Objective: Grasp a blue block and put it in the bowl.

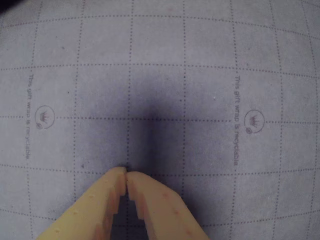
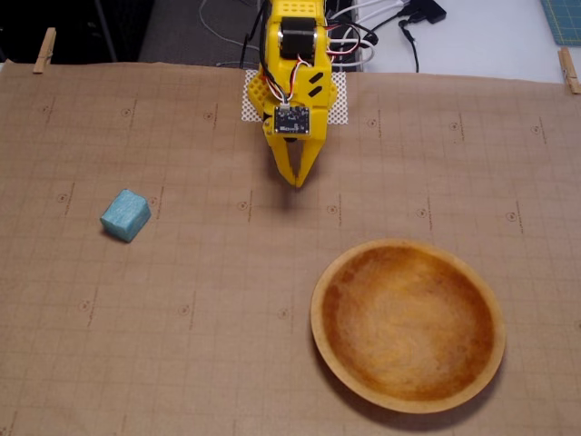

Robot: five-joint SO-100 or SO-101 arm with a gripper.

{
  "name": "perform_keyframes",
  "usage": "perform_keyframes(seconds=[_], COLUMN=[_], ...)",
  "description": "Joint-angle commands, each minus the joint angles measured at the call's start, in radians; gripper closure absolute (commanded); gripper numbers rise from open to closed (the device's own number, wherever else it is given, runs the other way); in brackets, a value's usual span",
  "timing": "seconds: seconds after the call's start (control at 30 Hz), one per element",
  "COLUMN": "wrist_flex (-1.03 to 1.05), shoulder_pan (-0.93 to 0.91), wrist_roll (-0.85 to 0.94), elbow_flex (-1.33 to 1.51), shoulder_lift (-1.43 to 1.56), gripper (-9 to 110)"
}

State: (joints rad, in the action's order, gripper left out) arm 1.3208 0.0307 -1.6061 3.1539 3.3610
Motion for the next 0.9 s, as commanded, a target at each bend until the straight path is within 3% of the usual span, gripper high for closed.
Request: perform_keyframes(seconds=[0.0,0.87], wrist_flex=[-0.003,-0.005], shoulder_pan=[0.0,0.009], wrist_roll=[0.012,0.002], elbow_flex=[-0.021,-0.021], shoulder_lift=[-0.009,-0.002], gripper=[104,104])
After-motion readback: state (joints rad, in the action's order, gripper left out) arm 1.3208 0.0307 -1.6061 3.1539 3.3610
